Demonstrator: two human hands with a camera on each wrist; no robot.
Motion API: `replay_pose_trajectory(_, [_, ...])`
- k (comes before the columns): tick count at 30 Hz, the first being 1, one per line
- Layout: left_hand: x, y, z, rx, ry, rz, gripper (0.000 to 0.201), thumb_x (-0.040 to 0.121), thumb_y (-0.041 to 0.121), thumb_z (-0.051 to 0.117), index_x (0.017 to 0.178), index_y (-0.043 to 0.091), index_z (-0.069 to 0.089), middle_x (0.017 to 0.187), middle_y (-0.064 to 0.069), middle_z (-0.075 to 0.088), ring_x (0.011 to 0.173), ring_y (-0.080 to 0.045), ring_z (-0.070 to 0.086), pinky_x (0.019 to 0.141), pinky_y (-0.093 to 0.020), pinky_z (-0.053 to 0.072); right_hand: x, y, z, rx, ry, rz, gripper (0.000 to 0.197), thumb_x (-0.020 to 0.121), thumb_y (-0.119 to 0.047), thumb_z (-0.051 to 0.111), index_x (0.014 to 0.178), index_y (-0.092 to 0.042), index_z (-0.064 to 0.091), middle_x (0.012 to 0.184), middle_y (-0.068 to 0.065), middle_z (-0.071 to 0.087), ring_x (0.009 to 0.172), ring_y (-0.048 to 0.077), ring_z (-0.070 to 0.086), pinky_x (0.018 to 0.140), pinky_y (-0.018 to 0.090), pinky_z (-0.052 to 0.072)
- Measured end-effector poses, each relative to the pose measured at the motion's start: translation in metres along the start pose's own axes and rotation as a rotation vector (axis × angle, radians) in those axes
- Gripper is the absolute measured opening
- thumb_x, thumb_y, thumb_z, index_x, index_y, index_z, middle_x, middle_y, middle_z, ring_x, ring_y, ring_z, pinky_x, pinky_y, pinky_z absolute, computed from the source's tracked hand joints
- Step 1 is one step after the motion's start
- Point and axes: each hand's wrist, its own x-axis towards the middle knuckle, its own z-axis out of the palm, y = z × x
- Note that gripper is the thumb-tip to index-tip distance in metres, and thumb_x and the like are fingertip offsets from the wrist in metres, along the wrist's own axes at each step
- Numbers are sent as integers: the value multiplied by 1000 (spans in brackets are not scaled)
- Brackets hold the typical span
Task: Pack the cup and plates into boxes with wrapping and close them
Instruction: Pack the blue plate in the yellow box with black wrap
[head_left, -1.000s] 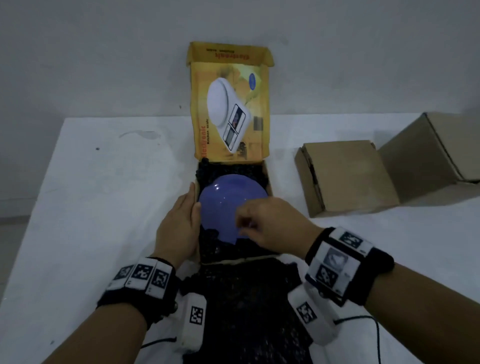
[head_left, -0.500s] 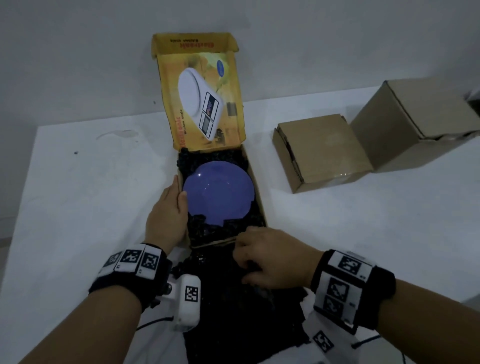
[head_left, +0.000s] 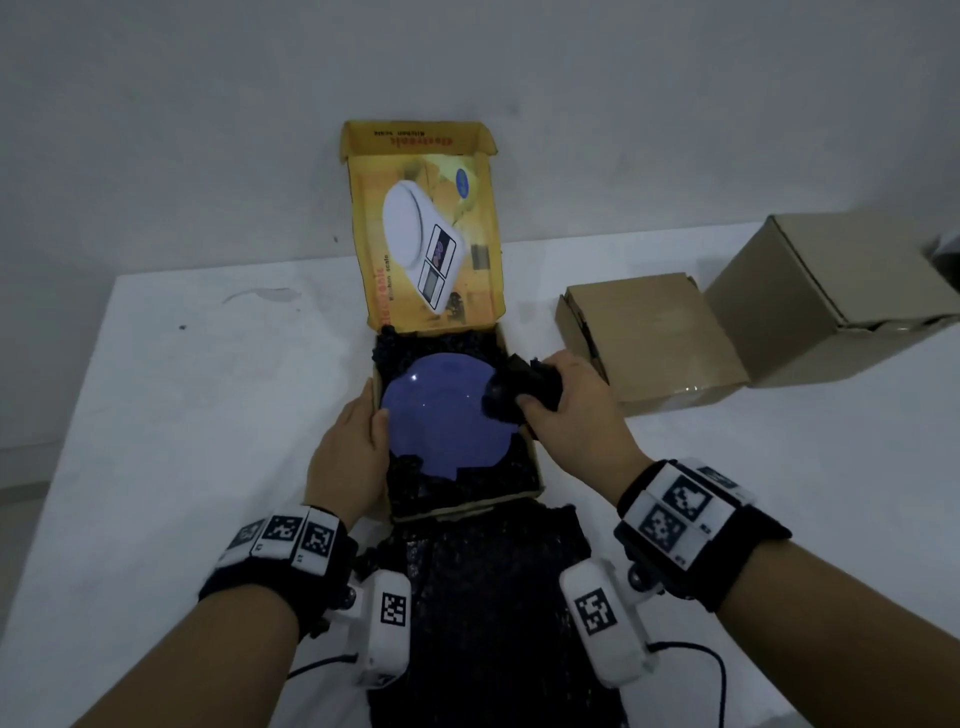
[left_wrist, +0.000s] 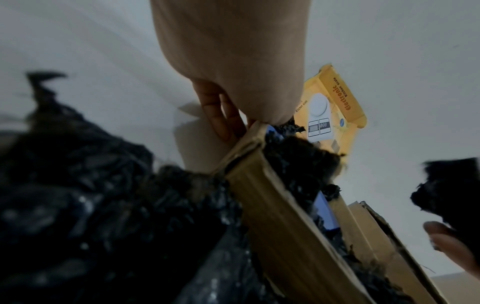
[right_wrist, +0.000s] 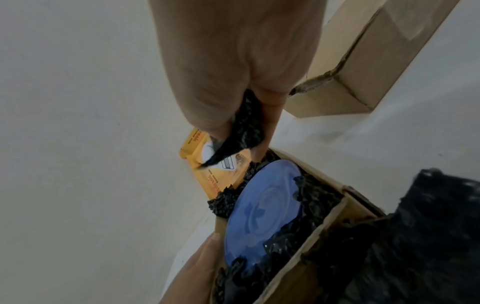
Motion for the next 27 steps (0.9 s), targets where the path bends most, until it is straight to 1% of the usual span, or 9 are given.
replay_pose_trajectory(3, [0,0,0,-1,17,-3,50,101,28,32,150,23,22,146,-8,41,129,-29,43,99,-36,37,8,-4,8,75,19,-10,6,84,-3,50,85,-9,47,92,17,52,77,33,63,63,48,56])
replay_pose_trajectory(7, [-2,3,0,-42,35,-33,48,101,31,31,149,26,26,147,-3,41,131,-25,42,100,-33,36,22,-21,13,105,143,-62,17,85,3,43,93,-10,41,70,2,47,65,24,50,58,34,41])
replay_pose_trajectory(11, [-1,10,0,-60,50,-102,51,100,37,33,149,26,24,151,1,36,134,-23,39,102,-35,36,42,-32,29,41,-42,-128,55,80,3,47,130,-6,26,104,4,37,74,23,43,59,31,34])
replay_pose_trajectory(14, [6,15,0,-8,67,-30,58,99,40,34,151,27,12,153,1,32,132,-25,41,97,-38,40,58,-36,39,-161,-125,-129,59,85,7,43,138,0,18,128,10,28,81,30,49,64,39,46])
replay_pose_trajectory(16, [10,15,0,27,71,31,61,97,44,31,151,31,7,152,3,31,127,-27,46,91,-41,44,70,-38,44,-266,-99,-181,51,87,7,43,135,1,29,133,18,31,93,36,52,77,45,48])
replay_pose_trajectory(20, [10,15,2,114,40,11,66,89,51,27,150,39,2,156,10,22,124,-26,48,88,-42,49,91,-33,48,-433,-22,-380,31,86,3,48,115,-5,56,117,12,50,107,29,47,85,39,45])
replay_pose_trajectory(23, [10,14,3,140,23,-5,68,86,51,28,149,41,4,158,9,18,125,-24,47,87,-40,48,103,-30,53,-492,-21,-491,22,78,8,55,96,-2,63,99,16,55,92,34,53,69,41,51])
replay_pose_trajectory(25, [11,14,3,129,16,-9,69,85,50,30,149,42,5,157,10,18,126,-23,47,89,-39,47,106,-28,56,-538,-24,-534,25,67,16,62,84,-2,63,86,15,59,79,34,58,54,31,46])
replay_pose_trajectory(27, [11,15,3,118,15,-9,68,85,48,30,148,42,7,157,10,21,125,-22,48,90,-39,47,106,-29,56,-606,-60,-578,29,63,18,63,83,-2,63,82,16,62,75,34,61,49,30,42])
